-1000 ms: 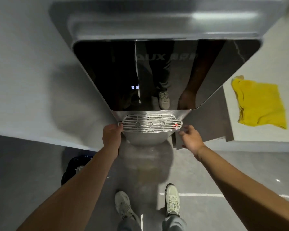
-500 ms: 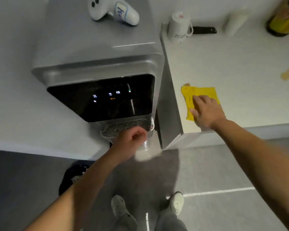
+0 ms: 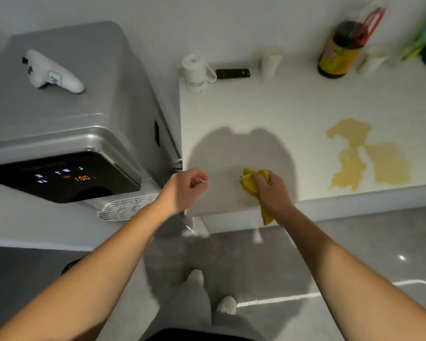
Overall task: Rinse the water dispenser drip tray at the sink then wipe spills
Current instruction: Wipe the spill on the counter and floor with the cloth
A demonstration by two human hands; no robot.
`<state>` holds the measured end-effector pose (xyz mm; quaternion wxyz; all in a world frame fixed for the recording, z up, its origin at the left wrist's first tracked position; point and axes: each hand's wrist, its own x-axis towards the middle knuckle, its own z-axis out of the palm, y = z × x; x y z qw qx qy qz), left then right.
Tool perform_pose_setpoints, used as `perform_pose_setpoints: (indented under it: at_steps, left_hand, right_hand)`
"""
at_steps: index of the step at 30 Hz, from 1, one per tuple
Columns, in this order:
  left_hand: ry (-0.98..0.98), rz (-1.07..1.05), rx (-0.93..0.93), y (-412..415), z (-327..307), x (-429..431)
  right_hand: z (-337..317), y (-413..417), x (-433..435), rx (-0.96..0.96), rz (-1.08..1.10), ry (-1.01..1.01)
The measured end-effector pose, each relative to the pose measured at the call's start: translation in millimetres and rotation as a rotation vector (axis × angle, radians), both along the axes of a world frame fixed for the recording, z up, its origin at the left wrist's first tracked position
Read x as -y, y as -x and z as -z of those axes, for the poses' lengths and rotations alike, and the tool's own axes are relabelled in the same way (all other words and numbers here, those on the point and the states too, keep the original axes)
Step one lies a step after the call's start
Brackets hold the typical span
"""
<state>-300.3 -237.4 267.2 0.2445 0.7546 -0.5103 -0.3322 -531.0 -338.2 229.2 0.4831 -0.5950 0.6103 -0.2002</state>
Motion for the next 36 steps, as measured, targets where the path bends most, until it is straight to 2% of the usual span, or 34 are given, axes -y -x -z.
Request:
perform_pose_setpoints:
  at_steps: [4,8,11,14,17,21,24,29,31,33,34,36]
  left_hand:
    - [-0.020,0.069,0.003,41.3,7.6,52.4]
    - [0.033,0.187,0.032,89.5,33.9,121.3]
    - [0.046,0.263,0.065,131.1,55.2,180.1]
    - [0.035,0.317,0.099,172.3,70.4,232.5]
    - [0.094,0.373,0.233,204.4,82.0,275.1]
    - [0.139,0.382,0.377,225.5,92.8,295.3]
    - [0.150,0.438,0.520,227.4,105.3,290.4]
    - [0.153,0.433,0.559,231.5,115.6,293.4]
    - [0.148,0.425,0.574,232.0,116.6,294.0]
    - [0.113,0.431,0.591,232.1,116.8,296.3]
    - [0.099,0.438,0.606,231.9,117.1,297.4]
    - [0.088,0.439,0.629,231.5,119.3,298.8]
  right_hand:
    - [-25.2,60.5,24.8,0.340,0.274,-0.197]
    - [-35.3,121.7,71.8,0.461,0.368,-0.212]
    - [-40.5,166.9,109.1,0.405,0.429,-0.158]
    - [-45.6,210.8,148.5,0.230,0.411,-0.056]
    - [-43.8,258.5,195.0,0.055,0.358,0.050]
    - [-35.8,328.6,255.7,-0.281,0.174,0.144]
    - [-17.5,376.7,288.0,-0.616,-0.119,0.246]
    - [27.8,424.3,318.8,-0.893,-0.598,0.421]
    - [41.4,434.4,320.6,-0.938,-0.677,0.566]
    - [52.7,439.1,319.3,-0.865,-0.724,0.724]
    - [57.8,441.0,319.9,-0.793,-0.752,0.764]
    - [63.8,444.8,326.3,-0.660,-0.821,0.716]
